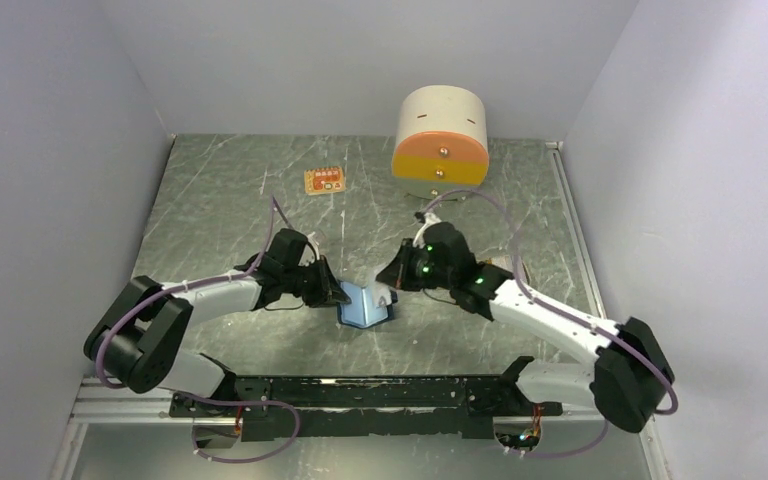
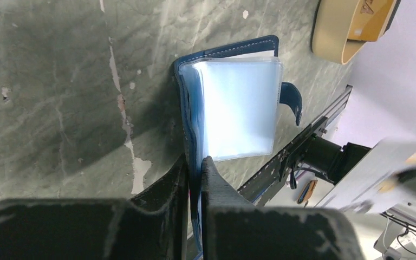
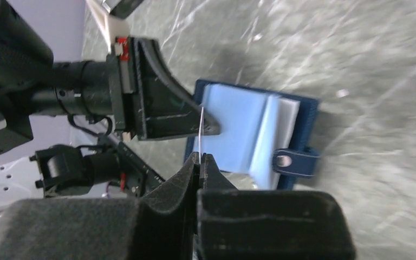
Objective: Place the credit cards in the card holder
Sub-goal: Insert the credit card into the card holder.
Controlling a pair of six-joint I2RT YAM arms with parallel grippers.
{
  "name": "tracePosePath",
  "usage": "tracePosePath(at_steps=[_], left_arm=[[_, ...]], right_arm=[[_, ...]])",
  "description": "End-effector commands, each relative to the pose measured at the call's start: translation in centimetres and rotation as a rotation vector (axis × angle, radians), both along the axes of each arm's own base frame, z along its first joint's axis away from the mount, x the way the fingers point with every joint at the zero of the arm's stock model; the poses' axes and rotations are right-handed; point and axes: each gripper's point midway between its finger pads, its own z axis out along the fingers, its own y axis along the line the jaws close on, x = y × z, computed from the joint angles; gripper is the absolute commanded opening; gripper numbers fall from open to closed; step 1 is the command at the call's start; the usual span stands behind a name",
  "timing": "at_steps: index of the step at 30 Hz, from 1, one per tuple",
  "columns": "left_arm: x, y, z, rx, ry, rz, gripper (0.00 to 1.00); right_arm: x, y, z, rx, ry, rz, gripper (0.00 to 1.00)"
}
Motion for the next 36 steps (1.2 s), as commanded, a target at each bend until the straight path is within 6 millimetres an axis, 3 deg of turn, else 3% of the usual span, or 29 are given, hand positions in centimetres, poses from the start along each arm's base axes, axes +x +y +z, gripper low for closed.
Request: tracePosePath(at_steps=[1, 4, 7, 11, 18, 22, 27, 30, 36], left_arm=[[0.8, -0.4, -0.1, -0.016, -0.032, 0.025, 0.14], [0.5, 0.2, -0.8, 0.022, -0.020, 0.023, 0.22], [0.1, 1.0, -1.4, 0.067, -0.013, 0.025, 0.31], [-0.2, 1.9, -1.6, 0.113, -0.030, 0.021, 0.39], [-0.6, 2.2, -2.1, 0.143, -0.016, -0.008, 0.36], [-0.6, 2.6, -1.9, 0.158, -0.036, -0.003, 0.30], [-0.8, 2.8, -2.2, 0.178, -0.040, -0.024, 0.10], [-1.0, 2.8, -2.5, 0.170, -0.043, -0.047, 0.13], [-1.3, 2.9, -3.5, 0.185, -0.015, -0.056, 0.31]], right_arm=[[-0.7, 4.9, 1.0, 0.140, -0.006, 0.044, 0.00], [-1.0, 6.1, -0.9, 0.078, -0.020, 0.065, 0.00], [-1.1, 6.4, -4.1, 0.020, 0.032, 0.069, 0.00], [-1.1, 5.9, -6.2, -0.003, 0.047, 0.055, 0.00], [-0.7, 4.3, -9.1, -0.055, 0.079, 0.036, 0.01], [-0.2, 3.2, -9.6, -0.047, 0.086, 0.013, 0.00], [-0.5, 3.3, -9.6, 0.081, 0.125, 0.038, 0.00], [-0.9, 3.7, -9.4, 0.156, 0.139, 0.051, 0.02], [-0.9, 3.6, -9.9, 0.180, 0.151, 0.034, 0.01]])
